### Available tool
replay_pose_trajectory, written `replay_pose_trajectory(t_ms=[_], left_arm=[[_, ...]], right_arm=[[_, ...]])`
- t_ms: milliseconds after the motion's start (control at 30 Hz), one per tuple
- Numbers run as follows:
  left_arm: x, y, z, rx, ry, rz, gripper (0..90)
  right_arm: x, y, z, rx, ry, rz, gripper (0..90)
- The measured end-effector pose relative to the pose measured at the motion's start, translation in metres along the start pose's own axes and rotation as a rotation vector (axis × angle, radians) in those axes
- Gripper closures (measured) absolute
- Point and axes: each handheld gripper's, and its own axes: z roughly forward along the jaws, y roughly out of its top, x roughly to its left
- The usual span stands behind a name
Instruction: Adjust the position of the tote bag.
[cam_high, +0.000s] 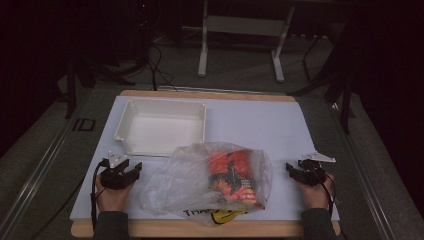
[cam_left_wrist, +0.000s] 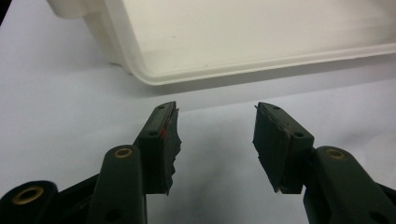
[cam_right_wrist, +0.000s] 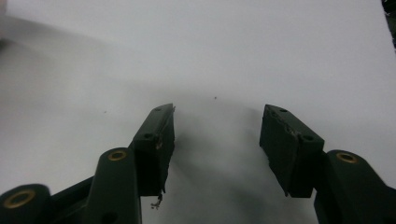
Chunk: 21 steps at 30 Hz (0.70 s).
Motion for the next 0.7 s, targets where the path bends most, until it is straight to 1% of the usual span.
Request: replay_pose_trajectory(t_ms=[67, 100, 133, 167, 200, 233, 300, 400, 533, 600, 700], left_arm=[[-0.001, 0.000, -0.002, -0.013, -0.012, -0.008, 50.1], [-0.001, 0.000, -0.002, -0.019, -0.018, -0.004, 50.0], [-0.002, 0.000, -0.003, -0.027, -0.025, 0.002, 50.0], [-0.002, 0.000, -0.003, -0.027, -0.025, 0.002, 50.1], [-0.002, 0.000, -0.003, -0.026, -0.059, -0.006, 50.1], [-0.001, 0.000, -0.004, -0.027, -0.079, -0.015, 53.7], [0.000, 0.000, -0.005, -0.038, -0.106, -0.032, 56.1], [-0.001, 0.000, -0.008, -0.047, -0.123, -0.022, 56.9], [-0.002, 0.002, -0.009, -0.044, -0.136, -0.004, 57.6], [-0.004, 0.002, -0.010, -0.042, -0.149, 0.010, 60.0], [-0.007, 0.004, -0.013, -0.053, -0.171, 0.028, 63.0]], right_arm=[[0.001, -0.001, -0.003, -0.009, 0.017, -0.002, 47.3], [0.001, -0.002, -0.004, -0.008, 0.030, -0.002, 48.7], [0.002, -0.002, -0.005, -0.009, 0.039, -0.013, 50.1], [0.002, -0.002, -0.005, -0.009, 0.039, -0.013, 50.1], [0.003, -0.003, -0.006, -0.010, 0.040, -0.026, 50.6], [0.005, -0.003, -0.006, -0.009, 0.051, -0.041, 51.4], [0.006, -0.004, -0.007, -0.008, 0.067, -0.038, 52.2], [0.008, -0.004, -0.009, -0.010, 0.081, -0.051, 53.0], [0.011, -0.003, -0.011, -0.013, 0.109, -0.063, 54.0], [0.013, -0.002, -0.012, -0.008, 0.120, -0.081, 54.7], [0.017, -0.002, -0.013, -0.002, 0.133, -0.106, 55.6]])
